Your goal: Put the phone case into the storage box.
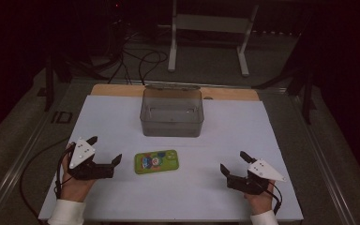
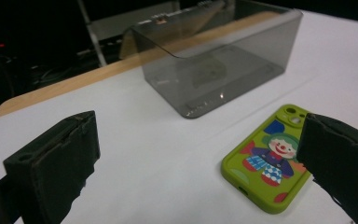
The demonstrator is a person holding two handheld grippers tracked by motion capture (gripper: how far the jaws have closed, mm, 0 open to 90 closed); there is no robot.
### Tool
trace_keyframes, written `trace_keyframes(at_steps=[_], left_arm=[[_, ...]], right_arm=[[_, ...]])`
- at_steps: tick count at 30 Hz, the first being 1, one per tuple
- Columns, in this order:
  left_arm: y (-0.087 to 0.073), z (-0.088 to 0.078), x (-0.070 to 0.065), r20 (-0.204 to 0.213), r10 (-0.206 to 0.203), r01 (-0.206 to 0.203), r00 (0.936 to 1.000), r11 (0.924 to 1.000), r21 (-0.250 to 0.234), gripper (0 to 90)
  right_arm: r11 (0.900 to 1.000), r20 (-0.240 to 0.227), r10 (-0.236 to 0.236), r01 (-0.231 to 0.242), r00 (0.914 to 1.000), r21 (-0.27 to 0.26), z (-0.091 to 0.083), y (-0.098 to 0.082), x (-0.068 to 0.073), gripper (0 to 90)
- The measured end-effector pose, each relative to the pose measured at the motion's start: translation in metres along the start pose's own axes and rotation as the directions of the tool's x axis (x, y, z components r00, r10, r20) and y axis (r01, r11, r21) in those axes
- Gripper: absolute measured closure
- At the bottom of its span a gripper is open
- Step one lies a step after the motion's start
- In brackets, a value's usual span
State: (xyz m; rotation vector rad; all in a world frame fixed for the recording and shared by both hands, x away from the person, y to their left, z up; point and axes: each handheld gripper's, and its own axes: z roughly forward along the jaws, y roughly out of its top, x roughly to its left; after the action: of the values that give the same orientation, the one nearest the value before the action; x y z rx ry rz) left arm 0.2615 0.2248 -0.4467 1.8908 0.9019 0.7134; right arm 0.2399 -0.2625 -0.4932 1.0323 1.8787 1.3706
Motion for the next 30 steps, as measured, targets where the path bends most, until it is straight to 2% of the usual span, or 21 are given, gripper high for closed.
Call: trace_keyframes(at_steps=[4, 11, 17, 23, 27, 30], left_arm=[[0.006, 0.009, 0.000, 0.029, 0.031, -0.031, 0.9991, 0.9993, 0.018, 0.0], [0.011, 0.021, 0.000, 0.044, 0.080, -0.082, 0.9958, 0.9956, 0.045, 0.0], [0.013, 0.027, 0.001, 0.069, 0.092, -0.096, 0.9933, 0.9941, 0.051, 0.0], [0.017, 0.037, 0.002, 0.106, 0.120, -0.129, 0.9871, 0.9881, 0.083, 0.0], [0.018, 0.047, 0.001, 0.146, 0.115, -0.131, 0.9826, 0.9857, 0.106, 0.0], [0.019, 0.054, 0.000, 0.163, 0.133, -0.154, 0.9777, 0.9795, 0.130, 0.0]], right_arm=[[1.000, 0.000, -0.001, 0.001, 1.0000, -0.003, 0.000, 0.000, 0.001, 11.3], [1.000, -0.006, -0.002, 0.002, 1.0000, -0.001, 0.000, 0.000, 0.001, 11.3], [1.000, -0.008, -0.001, 0.001, 1.0000, -0.002, -0.001, 0.000, 0.001, 11.3], [1.000, -0.011, -0.002, 0.002, 0.9999, -0.002, -0.001, -0.001, 0.002, 11.3], [1.000, -0.012, -0.001, 0.001, 0.9999, -0.002, -0.001, -0.001, 0.001, 11.3], [1.000, -0.013, 0.002, -0.002, 0.9999, -0.003, -0.001, -0.001, 0.001, 11.3]])
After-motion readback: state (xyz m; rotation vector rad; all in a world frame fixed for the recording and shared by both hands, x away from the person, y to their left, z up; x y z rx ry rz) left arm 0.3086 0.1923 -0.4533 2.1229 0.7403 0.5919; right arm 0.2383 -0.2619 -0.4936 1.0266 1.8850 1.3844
